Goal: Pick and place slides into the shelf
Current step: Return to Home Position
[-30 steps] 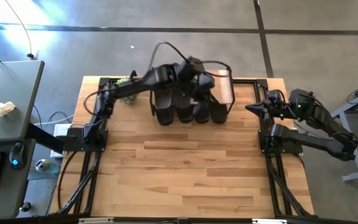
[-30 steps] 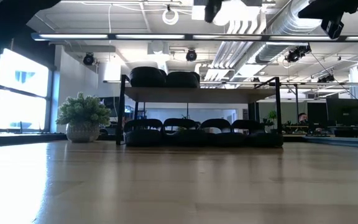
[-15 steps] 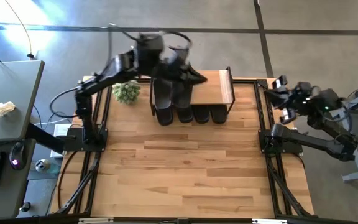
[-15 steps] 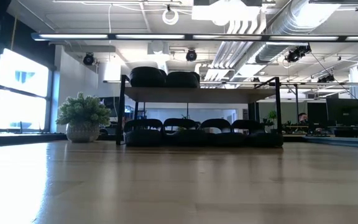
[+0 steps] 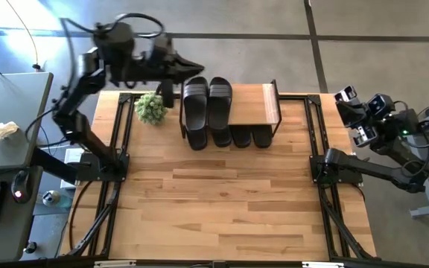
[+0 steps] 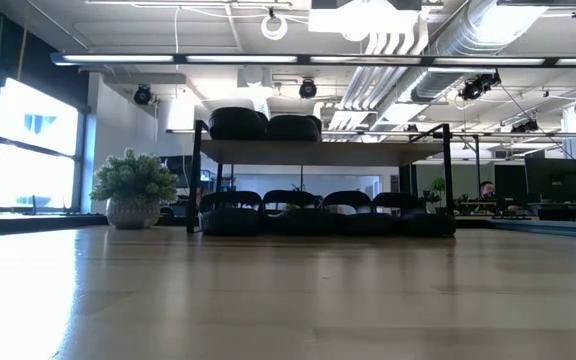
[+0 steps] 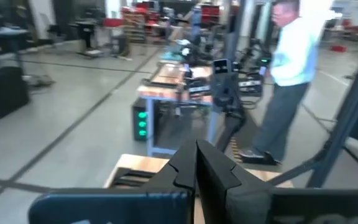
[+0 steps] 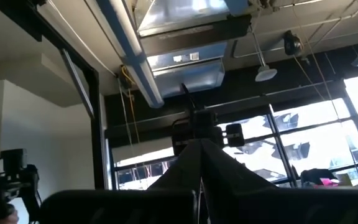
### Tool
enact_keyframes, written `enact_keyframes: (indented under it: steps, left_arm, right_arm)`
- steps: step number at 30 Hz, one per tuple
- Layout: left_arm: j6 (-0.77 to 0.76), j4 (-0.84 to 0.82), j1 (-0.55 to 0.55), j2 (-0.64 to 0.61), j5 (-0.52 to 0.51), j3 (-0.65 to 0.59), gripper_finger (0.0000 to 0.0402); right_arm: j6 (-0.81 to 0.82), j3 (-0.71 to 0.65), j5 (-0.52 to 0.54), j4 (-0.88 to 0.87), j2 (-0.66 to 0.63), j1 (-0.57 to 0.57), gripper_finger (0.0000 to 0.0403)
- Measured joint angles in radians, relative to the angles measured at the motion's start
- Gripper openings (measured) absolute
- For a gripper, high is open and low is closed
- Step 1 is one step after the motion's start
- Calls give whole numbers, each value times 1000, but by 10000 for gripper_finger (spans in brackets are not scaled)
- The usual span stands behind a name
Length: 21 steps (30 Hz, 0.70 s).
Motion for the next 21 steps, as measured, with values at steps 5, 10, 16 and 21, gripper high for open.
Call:
enact_keyframes:
  steps: [5, 10, 16, 21]
  left_arm:
    - [23, -112, 0, -81, -90, 0, 0]
    - [22, -230, 0, -148, -164, 0, 0]
    - [-2, -325, 0, -231, -265, 0, 0]
    - [-40, -425, 0, -323, -374, -2, 0]
  right_arm:
    - [-10, 30, -1, -9, -1, 0, 0]
    - [-26, 60, -2, -61, -1, 0, 0]
    - [-16, 63, -3, -108, -1, 0, 0]
    - [-18, 63, -2, -152, -1, 0, 0]
